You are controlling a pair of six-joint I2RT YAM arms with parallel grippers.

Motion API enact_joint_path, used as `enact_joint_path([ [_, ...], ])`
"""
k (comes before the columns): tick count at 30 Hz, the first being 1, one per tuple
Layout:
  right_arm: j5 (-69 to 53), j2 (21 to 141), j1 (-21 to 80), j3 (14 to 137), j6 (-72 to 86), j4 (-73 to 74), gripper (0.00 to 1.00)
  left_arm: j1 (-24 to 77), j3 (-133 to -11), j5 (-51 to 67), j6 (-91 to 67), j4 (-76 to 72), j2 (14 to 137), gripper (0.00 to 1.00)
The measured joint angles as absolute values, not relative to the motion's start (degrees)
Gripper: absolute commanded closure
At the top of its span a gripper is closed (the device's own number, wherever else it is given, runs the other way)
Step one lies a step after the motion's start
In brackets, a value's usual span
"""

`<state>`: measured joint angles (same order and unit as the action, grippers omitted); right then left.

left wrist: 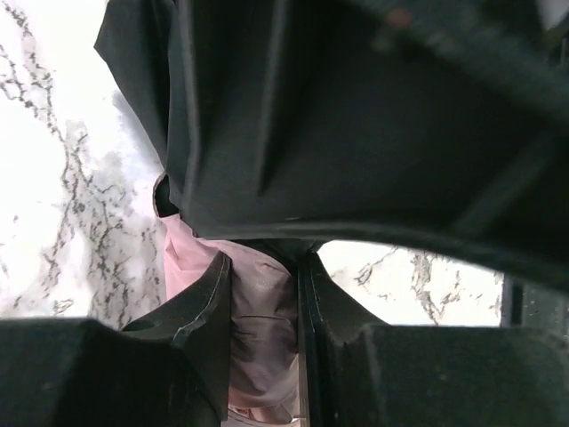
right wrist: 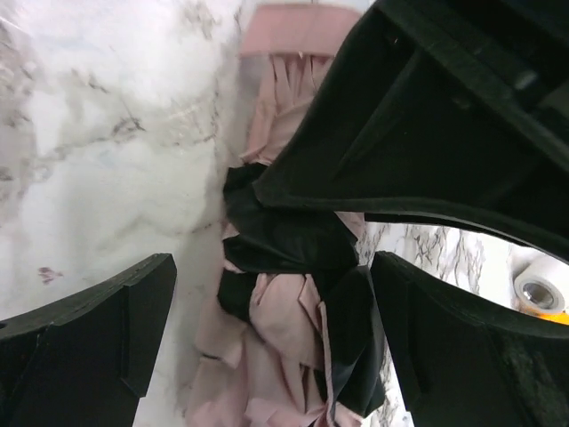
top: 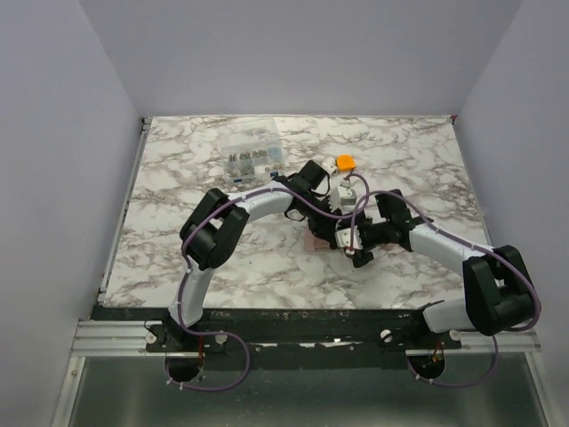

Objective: Put away the umbrella

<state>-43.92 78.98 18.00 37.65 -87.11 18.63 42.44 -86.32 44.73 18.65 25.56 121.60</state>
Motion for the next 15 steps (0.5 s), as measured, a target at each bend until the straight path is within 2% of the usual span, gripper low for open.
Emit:
enact_joint_path([
  [4, -37.74, 81.21, 20.05, 35.88, -85.86, 11.73, 0.10, 42.24, -85.54, 47.33, 15.88, 23.88, 122.06, 1.00],
  [6, -35.68, 81.56, 20.32, 35.59, -85.58, 9.23, 0.19, 41.93, -85.06, 48.53, 14.68, 22.92, 122.21, 1.00],
  [8, -34.70, 81.73, 20.60, 35.27, -85.43, 8.60, 0.37, 41.56, -84.84, 49.23, 13.54, 22.04, 122.39, 1.00],
  [9, -34.28, 81.71, 20.78, 34.98, -85.49, 8.62, 0.53, 41.43, -84.77, 49.47, 13.08, 21.71, 122.45, 1.00],
  [10, -33.87, 81.69, 20.95, 34.61, -85.65, 8.69, 0.62, 41.23, -84.66, 49.74, 12.43, 21.23, 122.52, 1.00],
  [13, -32.71, 82.02, 21.10, 34.17, -86.50, 7.99, 0.79, 40.95, -84.55, 49.98, 10.31, 20.38, 122.83, 1.00],
  [15, -32.40, 82.35, 21.10, 34.30, -86.74, 7.44, 0.84, 40.82, -84.49, 49.95, 8.58, 19.84, 122.89, 0.97],
])
